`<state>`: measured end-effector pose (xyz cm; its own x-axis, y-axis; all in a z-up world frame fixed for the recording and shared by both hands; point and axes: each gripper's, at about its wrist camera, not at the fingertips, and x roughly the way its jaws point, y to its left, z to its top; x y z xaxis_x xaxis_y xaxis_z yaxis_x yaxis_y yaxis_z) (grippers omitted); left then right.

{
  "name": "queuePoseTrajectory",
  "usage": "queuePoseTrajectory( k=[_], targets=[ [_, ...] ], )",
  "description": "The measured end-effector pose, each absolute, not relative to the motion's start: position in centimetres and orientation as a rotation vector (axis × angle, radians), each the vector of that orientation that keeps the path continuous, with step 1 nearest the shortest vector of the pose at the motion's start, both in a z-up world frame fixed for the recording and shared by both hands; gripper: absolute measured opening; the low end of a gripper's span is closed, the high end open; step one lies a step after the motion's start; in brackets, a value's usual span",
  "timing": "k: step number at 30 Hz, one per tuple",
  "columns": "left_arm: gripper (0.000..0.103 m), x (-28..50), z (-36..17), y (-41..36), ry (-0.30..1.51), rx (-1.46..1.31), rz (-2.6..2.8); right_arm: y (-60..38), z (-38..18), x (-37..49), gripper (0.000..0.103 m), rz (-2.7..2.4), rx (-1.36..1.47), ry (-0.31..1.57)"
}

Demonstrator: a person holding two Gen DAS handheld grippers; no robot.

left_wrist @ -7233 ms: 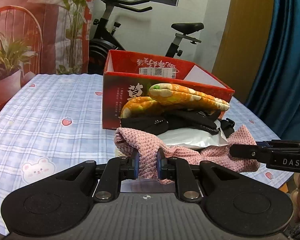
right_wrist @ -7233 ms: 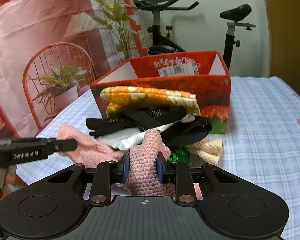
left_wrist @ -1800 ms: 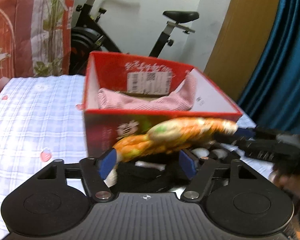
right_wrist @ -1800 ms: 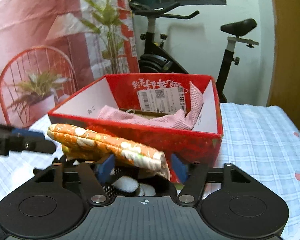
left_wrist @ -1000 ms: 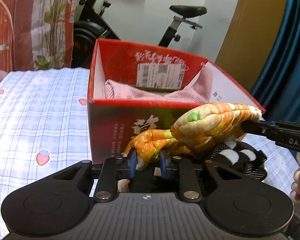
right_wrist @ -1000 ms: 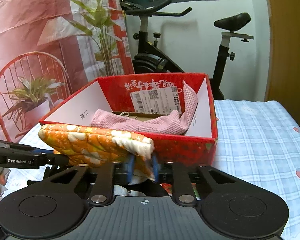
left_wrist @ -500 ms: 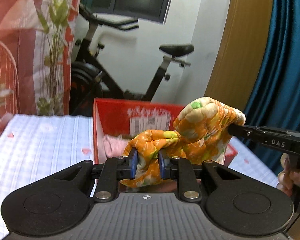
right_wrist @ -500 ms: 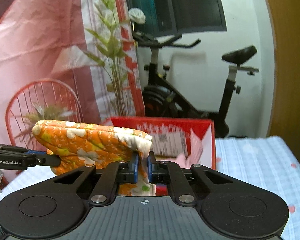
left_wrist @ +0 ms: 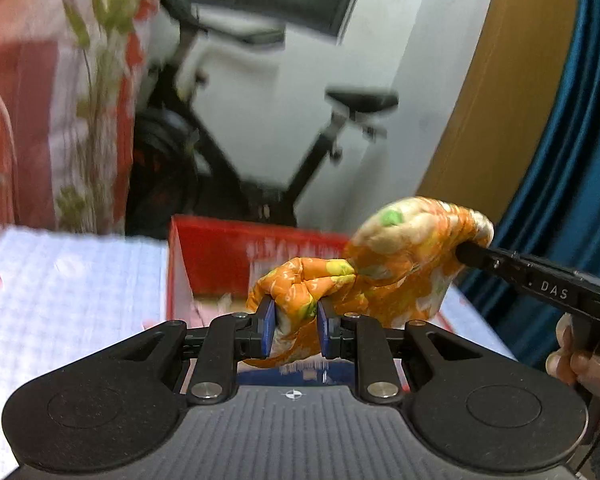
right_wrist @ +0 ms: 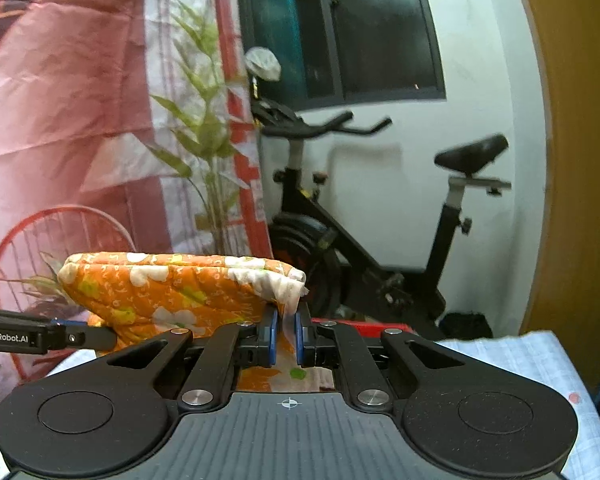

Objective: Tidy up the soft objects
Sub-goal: 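Lift the orange plush with the right tool and carry it over the box, then lower the orange plush into the box and open the right tool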

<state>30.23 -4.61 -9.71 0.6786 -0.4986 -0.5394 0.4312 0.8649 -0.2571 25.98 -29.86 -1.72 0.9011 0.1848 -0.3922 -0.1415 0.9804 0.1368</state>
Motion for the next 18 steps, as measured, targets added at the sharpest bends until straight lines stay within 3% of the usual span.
queuePoseTrajectory(
  k=[9, 18],
  targets=[
    [0.023, 33.9, -13.5, -4.7, 0.864, -0.107, -0.528, -29.5, -7.2, 28.1, 0.008, 0.134, 0.109, 0.643],
    [0.027, 34.3, -14.2, -5.7, 0.881, -0.046, -0.523, -28.9, -10.3, 30.6, 0.008, 0.095, 0.118, 0.735]
  ],
)
